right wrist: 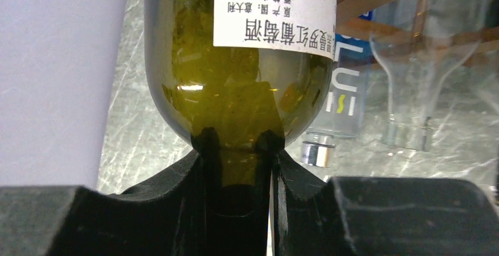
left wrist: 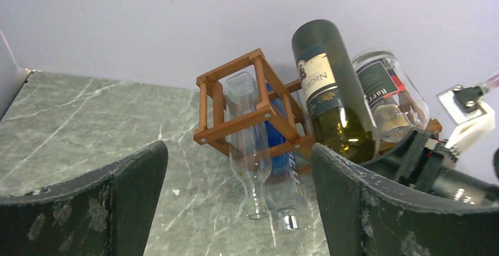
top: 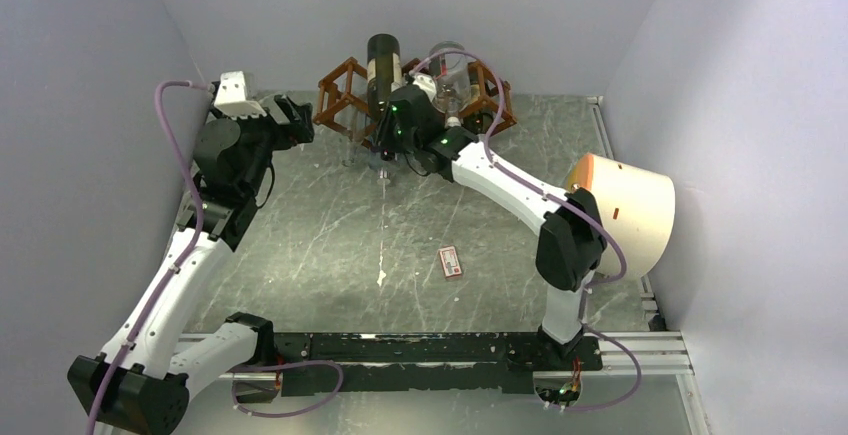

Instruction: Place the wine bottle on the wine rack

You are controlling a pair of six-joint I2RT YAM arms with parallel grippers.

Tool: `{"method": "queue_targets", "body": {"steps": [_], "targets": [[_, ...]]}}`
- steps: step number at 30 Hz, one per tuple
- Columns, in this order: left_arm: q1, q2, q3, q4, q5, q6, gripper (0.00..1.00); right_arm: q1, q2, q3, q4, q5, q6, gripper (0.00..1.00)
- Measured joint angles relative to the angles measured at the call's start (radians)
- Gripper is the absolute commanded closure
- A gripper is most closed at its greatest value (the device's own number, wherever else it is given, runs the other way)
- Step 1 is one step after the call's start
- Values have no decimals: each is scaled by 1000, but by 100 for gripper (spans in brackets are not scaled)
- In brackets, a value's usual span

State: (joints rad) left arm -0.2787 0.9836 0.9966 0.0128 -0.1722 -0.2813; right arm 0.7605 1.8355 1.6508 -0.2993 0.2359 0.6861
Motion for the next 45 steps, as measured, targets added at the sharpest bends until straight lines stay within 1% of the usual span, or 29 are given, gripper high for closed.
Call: {"method": "queue_targets", "body": {"steps": [4, 14, 16, 20, 25, 29, 34, 38, 42, 45], "targets": [[2, -15, -12, -3, -6, -14, 6, 2, 51, 29, 6, -18, 56, 100], [2, -48, -50, 13, -6, 12, 6, -11, 122, 73, 35, -37, 163, 100], [2, -48, -50, 13, -6, 14, 6, -12, 133, 73, 40, -43, 177, 94], [2, -47, -50, 13, -5, 15, 6, -15, 148, 73, 43, -43, 203, 76], [2, -46, -50, 13, -4, 15, 6, -17, 148, 73, 45, -43, 218, 50], [2, -41, -50, 13, -3, 16, 6, -21, 145, 72, 90, -36, 215, 35], [2, -32, -50, 11, -2, 16, 6, -26, 131, 52, 128, -21, 208, 27], [2, -25, -50, 7, 1, 16, 6, -26, 79, -21, 148, -5, 207, 23], [2, -16, -50, -3, 2, 16, 6, -26, -24, -146, 193, 4, 207, 22], [2, -11, -48, -7, 1, 15, 6, -27, -108, -209, 214, 10, 198, 22]]}}
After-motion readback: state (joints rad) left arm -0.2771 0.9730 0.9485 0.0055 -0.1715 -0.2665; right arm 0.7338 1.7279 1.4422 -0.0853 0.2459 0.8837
